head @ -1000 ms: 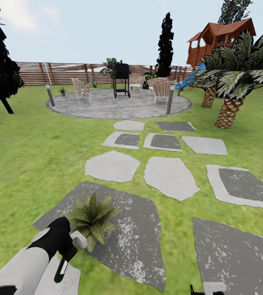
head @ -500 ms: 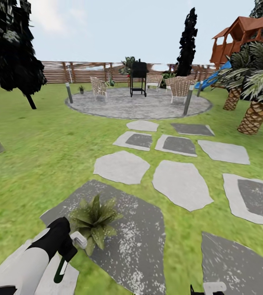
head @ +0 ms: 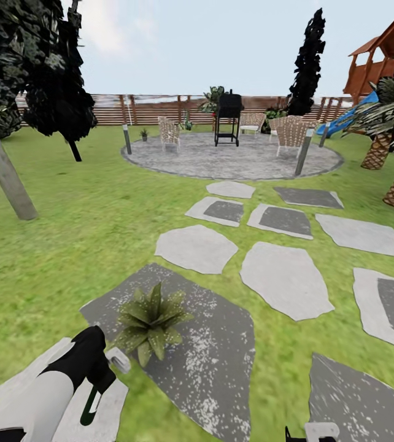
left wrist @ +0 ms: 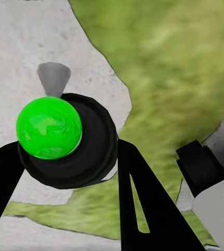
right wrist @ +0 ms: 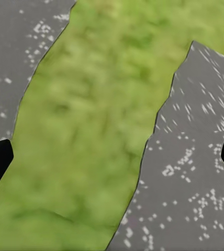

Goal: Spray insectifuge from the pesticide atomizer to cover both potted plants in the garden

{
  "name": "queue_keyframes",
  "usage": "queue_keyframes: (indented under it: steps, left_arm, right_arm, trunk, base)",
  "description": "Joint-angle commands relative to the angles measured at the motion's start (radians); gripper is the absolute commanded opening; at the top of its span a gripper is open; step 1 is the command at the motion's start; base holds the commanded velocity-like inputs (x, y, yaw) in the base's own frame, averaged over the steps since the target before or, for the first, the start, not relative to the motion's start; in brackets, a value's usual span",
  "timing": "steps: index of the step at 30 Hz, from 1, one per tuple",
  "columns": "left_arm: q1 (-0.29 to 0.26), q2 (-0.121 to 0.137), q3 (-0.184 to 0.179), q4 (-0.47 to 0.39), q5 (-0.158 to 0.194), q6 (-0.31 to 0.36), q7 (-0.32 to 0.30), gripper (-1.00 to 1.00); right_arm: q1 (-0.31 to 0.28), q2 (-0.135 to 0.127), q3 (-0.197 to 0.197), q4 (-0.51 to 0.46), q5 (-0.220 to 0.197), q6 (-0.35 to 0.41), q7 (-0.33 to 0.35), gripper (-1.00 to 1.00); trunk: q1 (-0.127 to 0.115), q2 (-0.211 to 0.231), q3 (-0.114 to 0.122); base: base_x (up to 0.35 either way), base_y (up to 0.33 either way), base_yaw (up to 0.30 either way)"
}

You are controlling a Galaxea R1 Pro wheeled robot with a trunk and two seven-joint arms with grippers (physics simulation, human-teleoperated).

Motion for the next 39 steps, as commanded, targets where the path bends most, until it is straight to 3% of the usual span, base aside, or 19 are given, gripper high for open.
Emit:
queue_keyframes:
  steps: [1, 12, 20, 39]
  left_arm:
    - [0.0, -0.001, 0.005, -0.001, -0.007, 0.005, -0.007, -1.0]
    - [0.001, -0.001, 0.006, -0.003, -0.007, 0.005, -0.005, -1.0]
    - [0.001, 0.002, 0.006, -0.003, -0.007, 0.005, -0.005, -1.0]
    - [0.001, -0.001, 0.006, -0.006, -0.005, 0.005, -0.005, -1.0]
  right_arm:
    - [-0.001, 0.0, -0.006, 0.001, 0.011, -0.003, -0.003, 1.0]
    - [-0.001, 0.0, -0.006, 0.001, 0.011, -0.003, -0.003, 1.0]
    - [-0.001, 0.0, -0.006, 0.001, 0.011, -0.003, -0.003, 1.0]
    - [-0.001, 0.0, -0.006, 0.002, 0.011, -0.003, -0.003, 1.0]
  trunk:
    - [0.0, 0.0, -0.001]
    - [0.0, 0.0, -0.001]
    - [0.0, 0.0, -0.001]
    - [0.0, 0.0, -0.001]
  base:
    - [0.03, -0.073, 0.008]
    - [0.081, -0.254, 0.232]
    - [-0.096, -0.143, 0.262]
    - [0.133, -0.186, 0.044]
